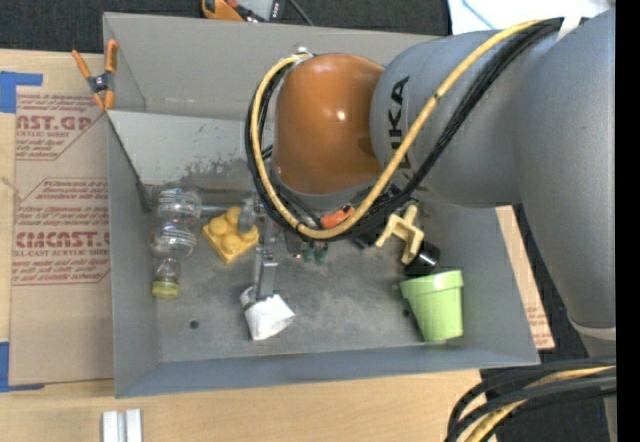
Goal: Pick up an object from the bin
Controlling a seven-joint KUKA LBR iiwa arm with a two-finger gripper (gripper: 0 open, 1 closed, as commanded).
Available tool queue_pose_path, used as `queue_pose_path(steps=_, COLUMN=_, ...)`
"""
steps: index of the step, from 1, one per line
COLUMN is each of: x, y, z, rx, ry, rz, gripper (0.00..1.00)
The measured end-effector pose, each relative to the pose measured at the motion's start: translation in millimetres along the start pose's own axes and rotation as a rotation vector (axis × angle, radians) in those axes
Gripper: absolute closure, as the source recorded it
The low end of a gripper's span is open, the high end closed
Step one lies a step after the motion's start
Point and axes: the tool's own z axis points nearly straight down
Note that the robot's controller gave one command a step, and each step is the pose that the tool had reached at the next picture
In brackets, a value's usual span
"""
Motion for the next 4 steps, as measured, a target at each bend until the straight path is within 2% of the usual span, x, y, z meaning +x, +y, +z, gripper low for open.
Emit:
queue_pose_path(steps=1, x=-1.6, y=-1.2, z=-4.8, rx=-0.001, ry=-0.007, rz=0.002, gripper=0.00)
queue_pose_path(steps=2, x=40.2, y=-29.5, z=99.0, rx=0.000, ry=-0.004, rz=-0.290, gripper=0.00)
queue_pose_path(steps=3, x=56.6, y=-22.7, z=16.7, rx=0.000, ry=-0.016, rz=-0.571, gripper=0.00)
queue_pose_path(steps=4, x=43.7, y=-30.5, z=104.3, rx=-0.001, ry=-0.009, rz=-0.324, gripper=0.00)
